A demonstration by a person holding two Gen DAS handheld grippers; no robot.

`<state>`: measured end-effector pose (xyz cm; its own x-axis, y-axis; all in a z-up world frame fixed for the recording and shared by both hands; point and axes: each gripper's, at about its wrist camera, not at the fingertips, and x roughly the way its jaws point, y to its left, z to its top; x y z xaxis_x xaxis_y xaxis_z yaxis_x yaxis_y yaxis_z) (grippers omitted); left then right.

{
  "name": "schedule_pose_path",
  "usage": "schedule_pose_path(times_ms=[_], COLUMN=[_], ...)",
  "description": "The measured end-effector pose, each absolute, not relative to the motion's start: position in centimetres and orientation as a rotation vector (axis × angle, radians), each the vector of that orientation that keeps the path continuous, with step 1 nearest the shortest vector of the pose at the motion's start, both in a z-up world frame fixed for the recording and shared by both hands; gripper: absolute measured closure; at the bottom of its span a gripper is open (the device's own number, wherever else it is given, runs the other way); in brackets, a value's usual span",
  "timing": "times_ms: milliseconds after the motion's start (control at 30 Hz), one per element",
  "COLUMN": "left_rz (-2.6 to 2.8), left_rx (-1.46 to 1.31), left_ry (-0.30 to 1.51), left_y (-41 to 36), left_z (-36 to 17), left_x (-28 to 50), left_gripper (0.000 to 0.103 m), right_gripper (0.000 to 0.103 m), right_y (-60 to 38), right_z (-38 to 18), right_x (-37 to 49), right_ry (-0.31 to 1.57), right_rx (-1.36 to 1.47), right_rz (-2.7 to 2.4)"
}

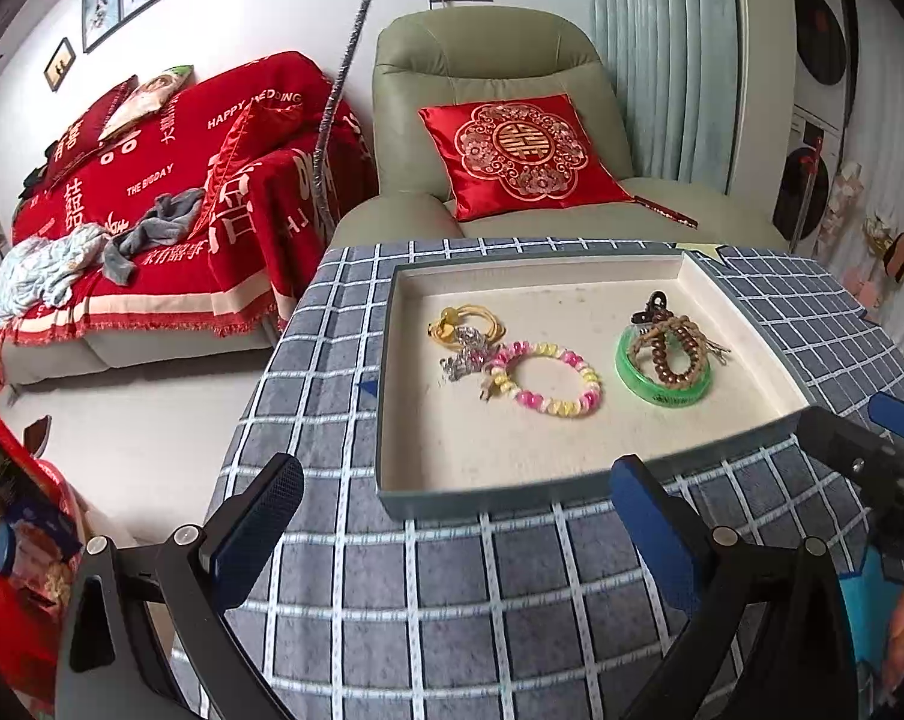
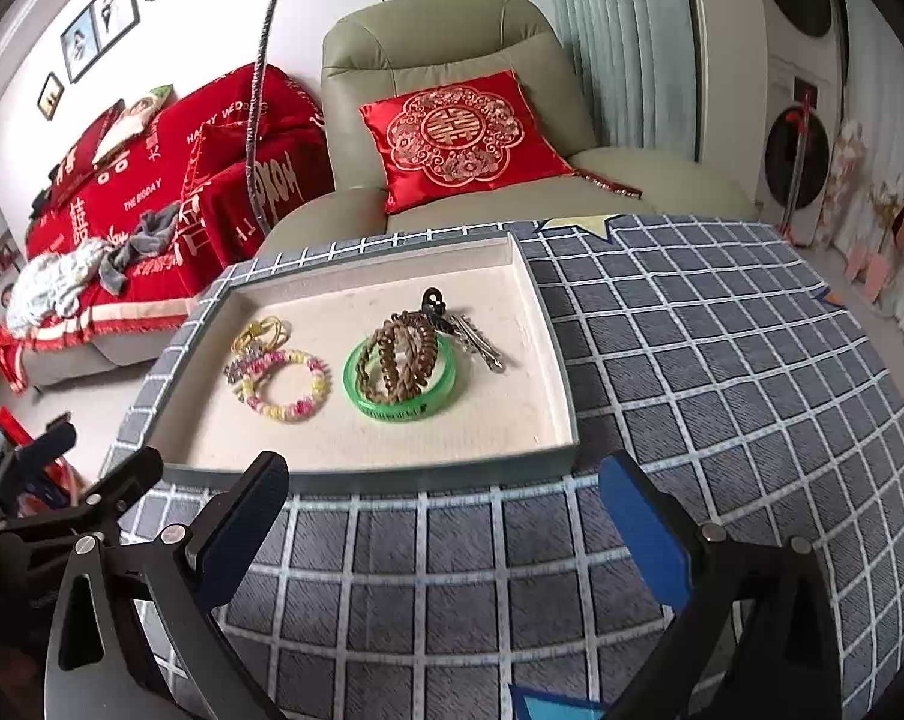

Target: Organize jewelry

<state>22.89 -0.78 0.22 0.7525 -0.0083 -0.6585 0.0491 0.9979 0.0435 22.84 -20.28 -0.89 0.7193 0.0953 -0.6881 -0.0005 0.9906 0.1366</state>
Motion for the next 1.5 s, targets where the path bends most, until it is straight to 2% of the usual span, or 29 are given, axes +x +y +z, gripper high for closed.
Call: schedule_pose_path(times_ms=[533, 1500], left_rz=[-0.007, 0.009], left_rx=[0.033, 0.029], left_ry=[0.701, 0.692], left_y=[-0.5, -0.3], left_z=[0.0, 0.2], left_x=[19.7, 19.2], left_gripper=[0.0, 0.0], right_gripper=[0.0, 0.0], right_y=[-19.0, -18.3], right_z=[0.0, 0.5], right_x=[19.9, 19.2], right_ry=[0.697, 0.689], right_rx=[0.051, 0.046], right_rz=[0.028, 0.032])
